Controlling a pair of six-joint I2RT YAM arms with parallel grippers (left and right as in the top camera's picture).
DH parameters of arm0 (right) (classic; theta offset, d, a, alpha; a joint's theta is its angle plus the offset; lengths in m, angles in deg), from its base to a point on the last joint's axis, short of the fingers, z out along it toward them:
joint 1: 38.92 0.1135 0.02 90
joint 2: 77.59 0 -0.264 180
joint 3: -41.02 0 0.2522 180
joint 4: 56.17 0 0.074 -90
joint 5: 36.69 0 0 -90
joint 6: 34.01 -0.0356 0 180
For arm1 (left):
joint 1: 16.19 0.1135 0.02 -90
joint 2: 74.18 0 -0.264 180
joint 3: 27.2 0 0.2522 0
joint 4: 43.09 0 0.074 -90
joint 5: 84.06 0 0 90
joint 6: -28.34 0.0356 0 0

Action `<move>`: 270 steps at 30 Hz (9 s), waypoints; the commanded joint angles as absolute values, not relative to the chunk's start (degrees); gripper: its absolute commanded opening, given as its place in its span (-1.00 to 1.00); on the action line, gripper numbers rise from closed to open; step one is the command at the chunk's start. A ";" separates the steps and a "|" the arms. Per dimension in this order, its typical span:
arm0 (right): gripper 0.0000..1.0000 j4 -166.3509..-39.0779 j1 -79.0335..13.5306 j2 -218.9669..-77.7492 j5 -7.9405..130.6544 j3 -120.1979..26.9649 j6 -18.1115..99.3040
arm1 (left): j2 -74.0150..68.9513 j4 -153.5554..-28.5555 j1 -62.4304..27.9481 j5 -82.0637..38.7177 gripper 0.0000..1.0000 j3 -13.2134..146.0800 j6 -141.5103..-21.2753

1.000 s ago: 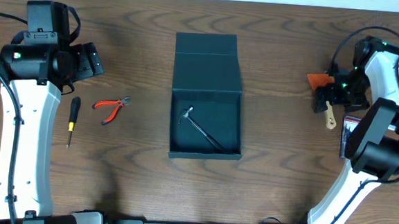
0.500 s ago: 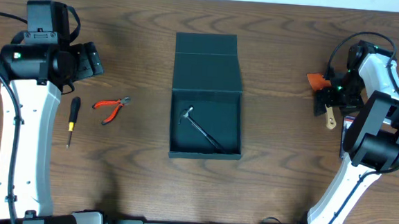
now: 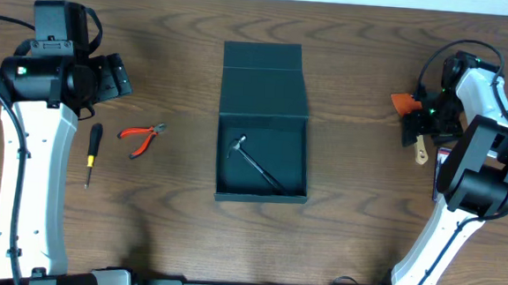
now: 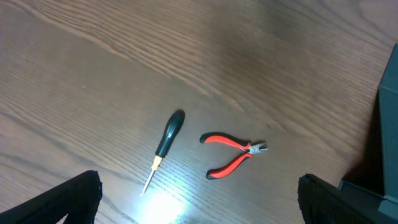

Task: Pack container
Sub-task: 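Move the right gripper down onto the orange scraper handle and close, then lift the orange scraper with the right gripper and carry it over the box, then lower the scraper into the box and open the right gripper, then withdraw the right gripper and move it to the screwdriver set case, then lower the right gripper onto the screwdriver set case and close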

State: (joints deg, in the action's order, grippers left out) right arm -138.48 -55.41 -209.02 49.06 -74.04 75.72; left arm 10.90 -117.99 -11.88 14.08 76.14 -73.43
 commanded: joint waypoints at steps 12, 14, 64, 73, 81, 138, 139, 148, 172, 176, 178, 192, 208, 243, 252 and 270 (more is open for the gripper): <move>-0.31 -134.24 -54.03 -210.73 50.57 -67.46 73.56 | 11.51 -117.99 -11.59 14.74 0.97 75.88 -72.84; -0.45 -133.78 -54.03 -210.73 50.57 -66.34 73.40 | 11.51 -117.99 -11.59 14.74 0.97 75.88 -72.84; -0.92 -152.49 -10.42 -180.89 61.83 -76.92 96.81 | 11.49 -120.64 -11.59 14.13 0.97 75.88 -72.42; -0.97 -145.94 -8.06 -180.89 61.74 -68.18 95.37 | 11.49 -120.62 -11.59 14.13 0.97 75.88 -72.42; -0.97 -135.42 -5.33 -180.89 61.72 -57.86 92.18 | 11.49 -120.62 -11.59 14.13 0.97 75.88 -72.44; -0.96 -124.34 -10.60 -186.71 61.28 -52.11 89.29 | 11.49 -120.86 -11.59 14.13 0.97 75.88 -71.55; -0.91 -124.34 -10.53 -186.71 61.30 -52.11 89.27 | 11.49 -120.84 -11.59 14.13 0.97 75.88 -71.55; 0.69 -124.56 -10.45 -186.71 61.26 -52.11 89.25 | 11.49 -120.86 -11.59 14.13 0.97 75.88 -71.57; 0.97 -150.61 -44.26 -170.88 46.70 -78.80 52.07 | 11.49 -120.88 -11.59 14.13 0.97 75.88 -71.57; 0.99 -155.51 -56.17 -171.10 46.68 -78.41 51.79 | 11.49 -120.86 -11.59 14.13 0.97 75.88 -71.57; 0.98 -156.58 -61.09 -171.38 46.68 -77.64 51.85 | 11.49 -120.90 -11.59 14.13 0.97 75.88 -71.57; 0.99 -136.78 -71.10 -171.47 46.68 -51.41 65.25 | 11.49 -121.10 -11.59 14.15 0.96 75.88 -71.57; 0.99 -115.71 -71.10 -173.44 49.30 -36.27 74.30 | 11.49 -118.91 -11.59 14.15 0.96 75.88 -71.55; 0.98 -108.89 -71.21 -184.80 55.29 -36.25 79.20 | 11.49 -119.81 -11.59 14.13 0.97 75.88 -71.57; 0.99 -109.13 -71.21 -186.36 55.27 -36.25 78.74 | 11.49 -120.42 -11.59 14.13 0.97 75.88 -71.57; 0.85 -111.10 -71.25 -187.27 54.77 -36.25 77.86 | 11.49 -120.64 -11.59 14.13 0.97 75.88 -71.57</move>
State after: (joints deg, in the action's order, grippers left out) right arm -110.51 -70.95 -185.22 55.25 -36.70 78.41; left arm 10.90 -120.29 -11.88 13.87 76.14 -72.09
